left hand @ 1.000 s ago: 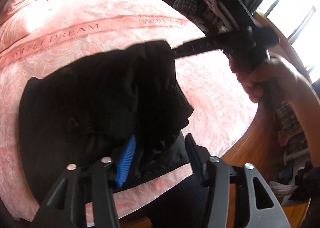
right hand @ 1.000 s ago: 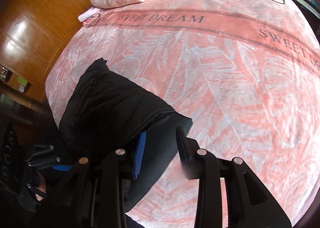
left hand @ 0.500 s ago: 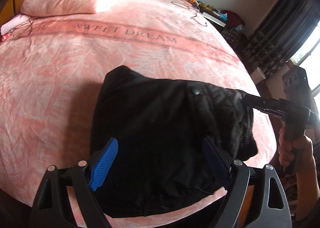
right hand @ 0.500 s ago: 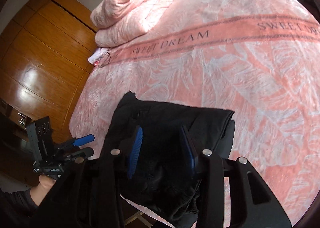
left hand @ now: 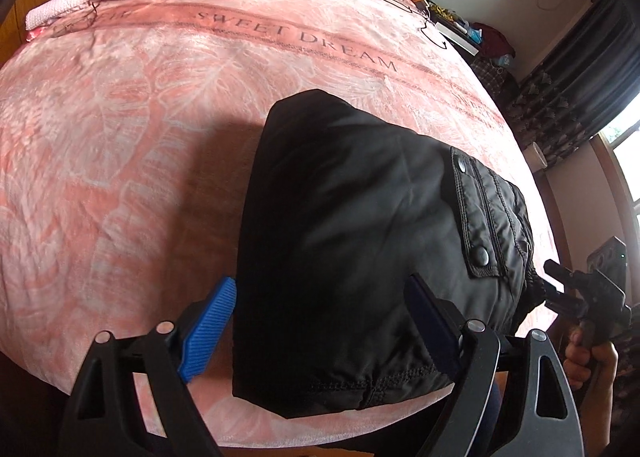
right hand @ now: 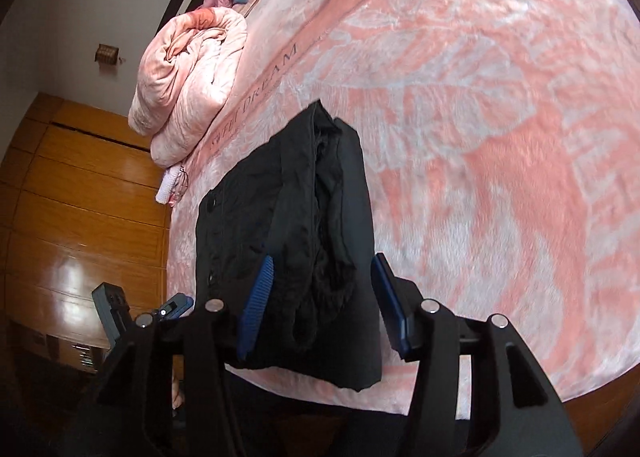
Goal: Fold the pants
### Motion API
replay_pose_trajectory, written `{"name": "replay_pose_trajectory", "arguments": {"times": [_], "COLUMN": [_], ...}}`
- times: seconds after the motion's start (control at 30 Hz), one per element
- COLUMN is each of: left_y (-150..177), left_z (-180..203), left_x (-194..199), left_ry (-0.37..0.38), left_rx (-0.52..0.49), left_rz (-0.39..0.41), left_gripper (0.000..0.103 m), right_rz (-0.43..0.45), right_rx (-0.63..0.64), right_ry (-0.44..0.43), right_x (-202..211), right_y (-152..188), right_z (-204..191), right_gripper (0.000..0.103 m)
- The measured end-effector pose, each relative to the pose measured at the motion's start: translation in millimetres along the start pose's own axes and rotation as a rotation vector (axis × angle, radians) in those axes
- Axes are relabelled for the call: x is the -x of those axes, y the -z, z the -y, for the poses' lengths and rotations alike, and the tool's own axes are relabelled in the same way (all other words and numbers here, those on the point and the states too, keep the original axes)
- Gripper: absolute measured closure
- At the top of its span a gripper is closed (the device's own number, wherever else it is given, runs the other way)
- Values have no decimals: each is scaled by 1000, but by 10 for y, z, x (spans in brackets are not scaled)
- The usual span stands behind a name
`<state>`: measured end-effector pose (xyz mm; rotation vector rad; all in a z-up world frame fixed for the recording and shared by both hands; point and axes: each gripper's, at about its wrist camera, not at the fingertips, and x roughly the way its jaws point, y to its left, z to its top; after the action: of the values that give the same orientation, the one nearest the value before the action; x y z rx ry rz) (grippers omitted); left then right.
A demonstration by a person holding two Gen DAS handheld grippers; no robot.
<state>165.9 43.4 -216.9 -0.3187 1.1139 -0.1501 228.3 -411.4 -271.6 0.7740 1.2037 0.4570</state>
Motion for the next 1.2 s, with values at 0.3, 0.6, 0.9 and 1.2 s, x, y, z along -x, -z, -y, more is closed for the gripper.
{"name": "replay_pose_trajectory", "arguments": {"times": [0.3, 0.6, 0.9, 1.2], "left_y": [59, 0, 20, -11], "left_z": [-79, 192, 385, 190], "left_x": [277, 224, -219, -94], "left_ry": [2, 55, 87, 159], "left_rx": [3, -70, -111, -35], "left_rz": [44, 56, -33, -31], "left_gripper": [16, 16, 16, 14], "right_rz": [44, 142, 25, 61], "right_rx": [-78, -20, 52, 94], "right_ry": [39, 134, 88, 79], "right_x": [44, 317, -456, -101], "right_y": [181, 43, -758, -495], "right_z": [-73, -178, -500, -441], "right_gripper": [81, 66, 66, 54]}}
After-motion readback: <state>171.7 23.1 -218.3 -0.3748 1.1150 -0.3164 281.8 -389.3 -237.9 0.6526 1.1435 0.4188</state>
